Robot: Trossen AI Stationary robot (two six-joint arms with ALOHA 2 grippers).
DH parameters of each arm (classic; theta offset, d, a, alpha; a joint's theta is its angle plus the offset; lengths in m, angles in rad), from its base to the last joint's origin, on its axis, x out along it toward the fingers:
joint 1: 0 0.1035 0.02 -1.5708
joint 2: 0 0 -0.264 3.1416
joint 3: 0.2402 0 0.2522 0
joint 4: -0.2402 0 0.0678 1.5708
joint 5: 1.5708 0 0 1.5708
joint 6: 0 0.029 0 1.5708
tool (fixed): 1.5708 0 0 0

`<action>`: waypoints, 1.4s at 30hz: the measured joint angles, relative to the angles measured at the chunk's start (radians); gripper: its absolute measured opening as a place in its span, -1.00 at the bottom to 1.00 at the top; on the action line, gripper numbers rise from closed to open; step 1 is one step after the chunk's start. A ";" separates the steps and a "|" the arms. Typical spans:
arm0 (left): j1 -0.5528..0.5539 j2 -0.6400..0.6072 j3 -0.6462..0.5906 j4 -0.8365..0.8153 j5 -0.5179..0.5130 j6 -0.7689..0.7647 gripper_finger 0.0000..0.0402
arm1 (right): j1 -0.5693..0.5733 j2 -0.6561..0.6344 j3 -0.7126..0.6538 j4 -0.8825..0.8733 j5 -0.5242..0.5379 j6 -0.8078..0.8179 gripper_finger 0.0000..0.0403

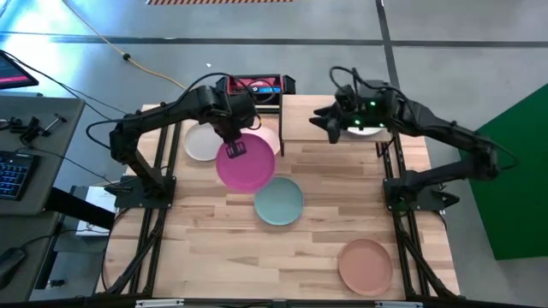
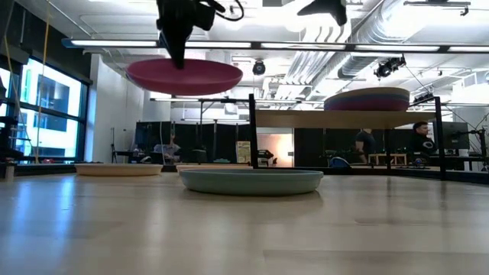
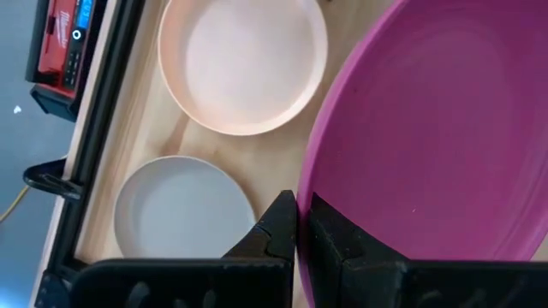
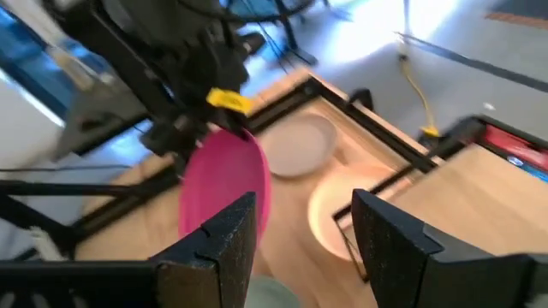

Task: Place and stack plates onto a shelf
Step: Stack the pink plate on the light gray plate on the shelf

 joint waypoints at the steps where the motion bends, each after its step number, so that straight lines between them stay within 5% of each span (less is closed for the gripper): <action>1: 0.006 0.000 0.000 0.000 0.000 0.005 -1.00 | 0.007 0.022 0.027 -0.030 0.014 -0.003 -0.15; 20: 0.029 0.000 -0.001 0.034 0.002 0.026 -1.00 | 0.179 0.404 0.239 -0.190 0.271 -0.045 -0.15; 42: 0.029 0.000 -0.001 0.072 0.002 0.026 -1.00 | 0.232 0.532 0.240 -0.116 0.399 0.042 -0.15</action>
